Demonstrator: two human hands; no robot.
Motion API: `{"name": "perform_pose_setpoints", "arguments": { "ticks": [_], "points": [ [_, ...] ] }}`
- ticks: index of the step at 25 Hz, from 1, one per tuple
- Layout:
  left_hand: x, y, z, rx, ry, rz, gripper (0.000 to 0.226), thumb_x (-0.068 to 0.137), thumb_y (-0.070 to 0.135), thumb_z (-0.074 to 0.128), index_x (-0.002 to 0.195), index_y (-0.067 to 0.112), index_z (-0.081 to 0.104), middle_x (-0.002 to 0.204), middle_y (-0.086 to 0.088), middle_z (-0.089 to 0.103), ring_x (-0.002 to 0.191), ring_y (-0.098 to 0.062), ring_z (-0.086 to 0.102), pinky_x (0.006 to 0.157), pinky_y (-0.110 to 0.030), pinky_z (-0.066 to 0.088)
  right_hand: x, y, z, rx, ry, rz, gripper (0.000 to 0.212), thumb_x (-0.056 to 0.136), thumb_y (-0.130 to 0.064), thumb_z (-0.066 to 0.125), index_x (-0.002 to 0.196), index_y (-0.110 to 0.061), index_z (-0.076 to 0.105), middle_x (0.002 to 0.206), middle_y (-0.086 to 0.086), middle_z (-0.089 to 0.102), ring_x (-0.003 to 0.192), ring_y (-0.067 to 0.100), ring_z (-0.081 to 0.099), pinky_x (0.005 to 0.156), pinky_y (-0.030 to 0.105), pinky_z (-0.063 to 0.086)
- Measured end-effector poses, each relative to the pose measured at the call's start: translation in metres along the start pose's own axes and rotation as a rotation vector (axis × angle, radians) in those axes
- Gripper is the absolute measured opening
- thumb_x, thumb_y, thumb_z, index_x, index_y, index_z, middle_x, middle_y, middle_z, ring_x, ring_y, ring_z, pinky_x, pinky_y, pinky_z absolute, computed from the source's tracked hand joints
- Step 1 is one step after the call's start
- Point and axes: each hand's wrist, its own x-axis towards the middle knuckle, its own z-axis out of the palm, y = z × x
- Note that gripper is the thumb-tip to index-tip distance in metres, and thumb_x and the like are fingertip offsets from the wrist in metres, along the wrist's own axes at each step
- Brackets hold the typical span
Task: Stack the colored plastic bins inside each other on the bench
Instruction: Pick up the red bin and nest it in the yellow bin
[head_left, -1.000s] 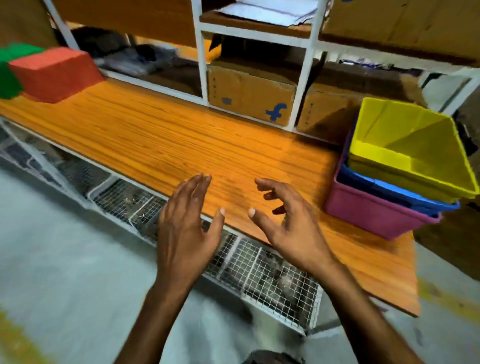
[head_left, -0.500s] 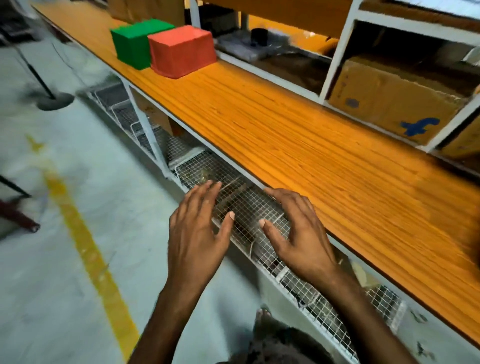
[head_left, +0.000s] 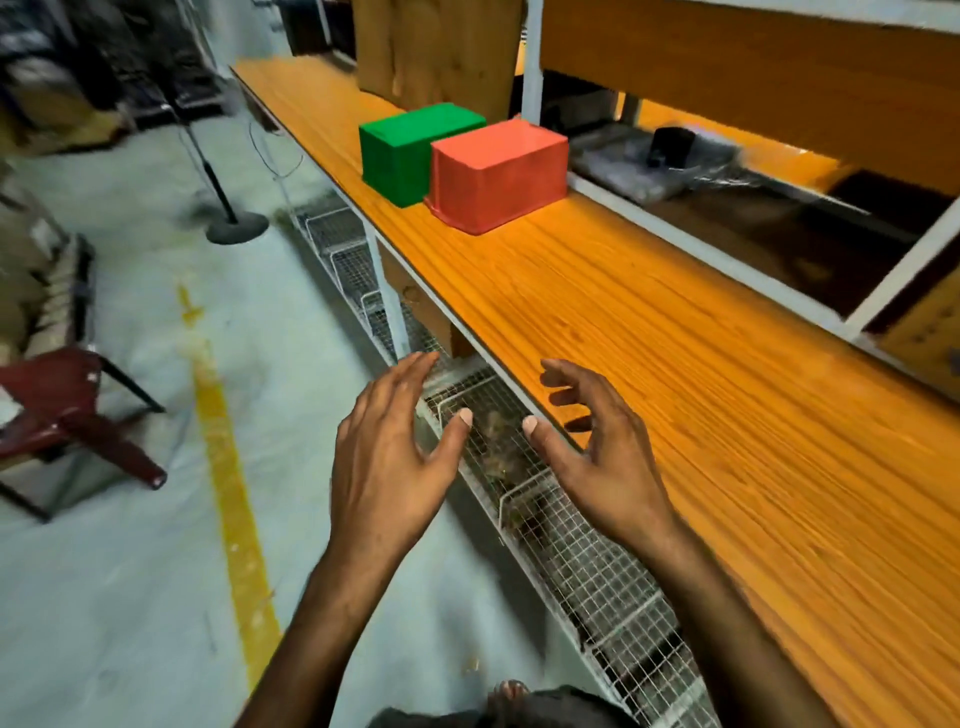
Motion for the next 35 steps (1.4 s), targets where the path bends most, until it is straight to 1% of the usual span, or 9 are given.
{"name": "perform_pose_setpoints", "arguments": {
  "ticks": [9, 15, 21, 23, 25, 27, 29, 33, 35],
  "points": [
    [0.197, -0.121, 0.009, -0.100, 0.013, -0.004, 0.054, 0.093, 0.051, 0.063, 0.143, 0.039, 0.048, 0.148, 0.015, 0.049, 0.136, -0.011, 0.048, 0.107, -0.047, 0.045, 0.197, -0.001, 0.113, 0.034, 0.029, 0.025, 0.056, 0.095, -0.036, 0.070, 0.146, -0.039, 0.048, 0.132, -0.022, 0.057, 0.115, -0.006, 0.057, 0.093, 0.036, 0.059],
    [0.332, -0.199, 0.006, -0.190, -0.112, 0.073, 0.050, 0.092, 0.049, 0.064, 0.140, 0.043, 0.050, 0.147, 0.019, 0.049, 0.135, -0.006, 0.046, 0.105, -0.037, 0.047, 0.302, -0.012, 0.190, 0.109, 0.158, 0.136, 0.050, 0.094, -0.031, 0.072, 0.140, -0.041, 0.053, 0.128, -0.027, 0.059, 0.114, -0.005, 0.059, 0.088, 0.035, 0.060],
    [0.454, -0.237, 0.045, -0.330, -0.231, 0.092, 0.047, 0.092, 0.047, 0.066, 0.137, 0.044, 0.052, 0.144, 0.020, 0.050, 0.129, -0.004, 0.049, 0.098, -0.034, 0.049, 0.395, 0.000, 0.216, 0.073, 0.248, 0.208, 0.048, 0.094, -0.029, 0.073, 0.137, -0.039, 0.056, 0.126, -0.025, 0.061, 0.114, -0.003, 0.060, 0.086, 0.033, 0.058],
    [0.490, -0.240, 0.071, -0.390, -0.272, 0.075, 0.047, 0.091, 0.045, 0.067, 0.136, 0.044, 0.053, 0.139, 0.020, 0.052, 0.118, 0.010, 0.050, 0.091, -0.021, 0.048, 0.428, 0.014, 0.214, 0.059, 0.288, 0.221, 0.047, 0.094, -0.027, 0.074, 0.136, -0.038, 0.058, 0.126, -0.023, 0.062, 0.113, -0.002, 0.061, 0.084, 0.031, 0.058],
    [0.525, -0.242, 0.097, -0.448, -0.297, 0.055, 0.046, 0.091, 0.043, 0.069, 0.135, 0.043, 0.055, 0.136, 0.020, 0.054, 0.113, 0.012, 0.051, 0.084, -0.013, 0.047, 0.463, 0.035, 0.212, 0.058, 0.336, 0.228, 0.045, 0.093, -0.024, 0.075, 0.134, -0.036, 0.060, 0.125, -0.019, 0.064, 0.111, 0.000, 0.063, 0.082, 0.031, 0.058],
    [0.556, -0.243, 0.120, -0.469, -0.300, 0.059, 0.045, 0.091, 0.041, 0.070, 0.133, 0.042, 0.056, 0.136, 0.018, 0.056, 0.121, 0.000, 0.053, 0.091, -0.029, 0.052, 0.495, 0.054, 0.213, 0.066, 0.381, 0.247, 0.043, 0.092, -0.021, 0.076, 0.131, -0.034, 0.063, 0.123, -0.013, 0.066, 0.108, 0.002, 0.065, 0.080, 0.033, 0.059],
    [0.584, -0.244, 0.139, -0.475, -0.318, 0.046, 0.044, 0.091, 0.038, 0.070, 0.133, 0.041, 0.057, 0.136, 0.017, 0.057, 0.125, -0.006, 0.054, 0.097, -0.038, 0.052, 0.524, 0.069, 0.215, 0.062, 0.426, 0.276, 0.040, 0.091, -0.021, 0.076, 0.128, -0.033, 0.064, 0.121, -0.011, 0.067, 0.105, 0.003, 0.066, 0.077, 0.034, 0.058],
    [0.639, -0.242, 0.174, -0.526, -0.357, 0.039, 0.049, 0.089, 0.034, 0.072, 0.136, 0.038, 0.056, 0.136, 0.014, 0.059, 0.126, -0.005, 0.055, 0.105, -0.037, 0.049, 0.575, 0.092, 0.218, 0.054, 0.595, 0.331, 0.032, 0.091, -0.024, 0.076, 0.121, -0.029, 0.066, 0.118, -0.010, 0.066, 0.102, 0.001, 0.066, 0.076, 0.040, 0.056],
    [0.669, -0.235, 0.191, -0.542, -0.376, 0.031, 0.055, 0.090, 0.032, 0.072, 0.142, 0.033, 0.053, 0.143, 0.011, 0.057, 0.129, -0.002, 0.050, 0.108, -0.026, 0.042, 0.596, 0.105, 0.217, 0.052, 0.699, 0.372, 0.034, 0.091, -0.028, 0.076, 0.123, -0.028, 0.064, 0.121, -0.009, 0.063, 0.106, 0.004, 0.064, 0.078, 0.042, 0.057]
  ]
}}
